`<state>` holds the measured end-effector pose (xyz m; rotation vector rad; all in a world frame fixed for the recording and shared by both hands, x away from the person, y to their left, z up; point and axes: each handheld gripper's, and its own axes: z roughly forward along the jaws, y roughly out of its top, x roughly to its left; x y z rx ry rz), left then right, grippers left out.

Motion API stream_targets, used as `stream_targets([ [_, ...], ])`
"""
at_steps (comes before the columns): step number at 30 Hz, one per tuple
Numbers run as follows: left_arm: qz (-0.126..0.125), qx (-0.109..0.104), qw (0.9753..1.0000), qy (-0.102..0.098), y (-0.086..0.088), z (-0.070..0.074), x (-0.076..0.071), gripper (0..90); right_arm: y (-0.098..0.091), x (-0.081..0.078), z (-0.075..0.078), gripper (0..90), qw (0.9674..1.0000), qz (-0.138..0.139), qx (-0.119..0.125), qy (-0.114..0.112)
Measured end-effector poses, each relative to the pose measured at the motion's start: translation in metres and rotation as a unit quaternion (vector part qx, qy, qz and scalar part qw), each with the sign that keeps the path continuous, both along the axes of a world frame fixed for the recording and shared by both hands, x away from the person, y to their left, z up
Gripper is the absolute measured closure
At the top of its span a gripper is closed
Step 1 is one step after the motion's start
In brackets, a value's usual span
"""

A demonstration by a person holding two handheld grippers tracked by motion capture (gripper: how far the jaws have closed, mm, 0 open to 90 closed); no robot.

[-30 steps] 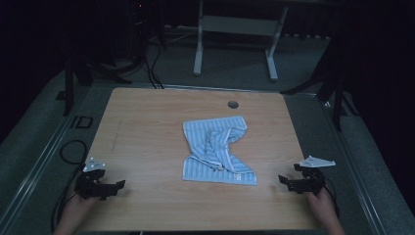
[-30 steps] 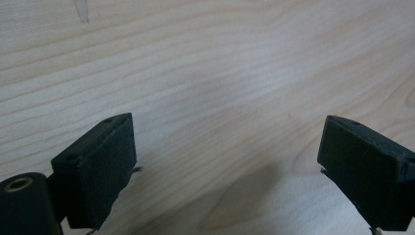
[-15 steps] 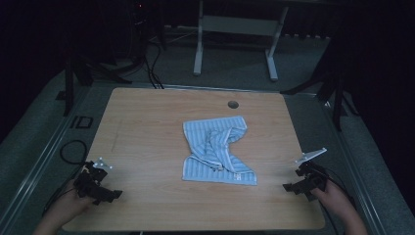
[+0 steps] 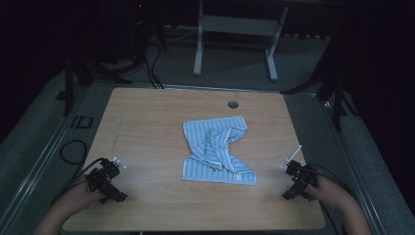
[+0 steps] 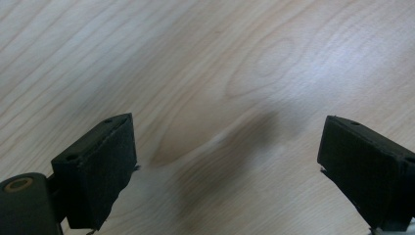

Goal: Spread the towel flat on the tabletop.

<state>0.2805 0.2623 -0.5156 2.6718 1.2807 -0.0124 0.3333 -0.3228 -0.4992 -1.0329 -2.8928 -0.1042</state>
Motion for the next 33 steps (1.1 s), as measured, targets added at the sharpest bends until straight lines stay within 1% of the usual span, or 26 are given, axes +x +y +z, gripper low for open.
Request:
stream_targets([
  [2,-0.007,-0.003,1.0,-0.001,-0.005,0.001,0.002,7.2,0.003,0.001,0.0,15.7,1.0,0.005,-0.005,0.003],
  [3,-0.012,-0.006,0.9999,0.001,-0.007,0.002,0.003,7.2,0.005,0.001,0.0,15.4,0.9999,0.009,-0.006,0.001],
  [4,-0.014,-0.01,0.9998,-0.001,-0.009,0.003,0.005,7.2,0.007,0.001,0.0,13.8,0.9999,0.013,-0.007,-0.003],
  [5,-0.018,-0.009,0.9998,-0.003,-0.012,0.004,0.007,7.8,0.008,0.002,0.0,12.6,0.9999,0.013,0.0,-0.001],
  [6,-0.021,-0.005,0.9998,-0.005,-0.014,0.004,0.007,7.8,0.009,0.003,0.0,13.6,0.9999,0.01,0.011,0.002],
  [8,-0.028,0.005,0.9996,-0.009,-0.02,0.005,0.01,9.6,0.011,0.005,0.0,13.6,0.9998,0.01,0.014,-0.005],
  [10,-0.033,0.004,0.9994,-0.012,-0.026,0.006,0.014,10.3,0.012,0.007,-0.001,13.6,0.9998,0.017,0.003,-0.01],
  [12,-0.037,0.007,0.9992,-0.014,-0.032,0.007,0.017,11.5,0.014,0.009,-0.002,13.7,0.9998,0.018,0.001,-0.005],
  [13,-0.042,0.005,0.999,-0.014,-0.035,0.007,0.019,11.9,0.015,0.01,-0.002,13.6,0.9998,0.019,-0.001,-0.005],
  [14,-0.044,0.002,0.9989,-0.014,-0.037,0.007,0.02,13.9,0.017,0.012,-0.001,13.9,0.9998,0.018,0.002,-0.002],
  [16,-0.054,0.002,0.9984,-0.015,-0.046,0.007,0.025,13.9,0.019,0.015,-0.001,14.3,0.9998,0.019,0.0,-0.003],
  [17,-0.054,0.002,0.9984,-0.015,-0.046,0.007,0.025,13.9,0.019,0.015,-0.001,14.3,0.9998,0.019,0.0,-0.003],
  [18,-0.056,0.002,0.9983,-0.015,-0.049,0.007,0.028,14.5,0.021,0.02,0.001,16.4,0.9999,0.016,-0.001,-0.005],
  [19,-0.057,0.001,0.9982,-0.018,-0.052,0.007,0.029,14.5,0.021,0.02,0.001,16.4,0.9999,0.016,-0.001,-0.005],
  [20,-0.061,-0.002,0.9979,-0.023,-0.058,0.007,0.033,14.7,0.024,0.024,0.002,17.9,0.9999,0.014,0.0,-0.008],
  [21,-0.061,-0.002,0.9979,-0.023,-0.058,0.007,0.033,15.5,0.024,0.024,0.002,17.9,0.9999,0.014,0.0,-0.008],
  [22,-0.063,-0.003,0.9977,-0.025,-0.061,0.007,0.035,18.5,0.028,0.028,0.003,19.7,0.9998,0.016,0.003,-0.012],
  [23,-0.067,-0.004,0.9973,-0.031,-0.064,0.008,0.036,18.5,0.028,0.028,0.003,19.7,0.9998,0.016,0.003,-0.012],
  [24,-0.067,-0.007,0.9971,-0.036,-0.07,0.008,0.04,19.1,0.032,0.032,0.005,21.6,0.9997,0.019,0.005,-0.011],
  [25,-0.067,-0.007,0.9971,-0.036,-0.07,0.008,0.04,19.1,0.033,0.033,0.005,21.6,0.9997,0.023,0.004,-0.012],
  [26,-0.067,-0.007,0.9971,-0.037,-0.073,0.009,0.042,19.1,0.033,0.033,0.005,21.6,0.9997,0.023,0.004,-0.012],
  [28,-0.075,-0.01,0.9965,-0.037,-0.082,0.009,0.047,19.1,0.039,0.038,0.008,22.1,0.9994,0.029,0.008,-0.014],
  [29,-0.075,-0.01,0.9965,-0.037,-0.082,0.009,0.047,19.1,0.039,0.038,0.008,22.1,0.9994,0.029,0.008,-0.014],
  [30,-0.079,-0.008,0.9961,-0.039,-0.085,0.008,0.048,19.1,0.041,0.04,0.009,22.5,0.9993,0.03,0.012,-0.017],
  [31,-0.08,-0.009,0.996,-0.037,-0.09,0.008,0.051,19.1,0.046,0.044,0.011,22.9,0.9992,0.028,0.023,-0.015],
  [33,-0.086,-0.006,0.9956,-0.036,-0.096,0.007,0.054,19.2,0.047,0.046,0.011,23.0,0.9992,0.027,0.025,-0.016],
])
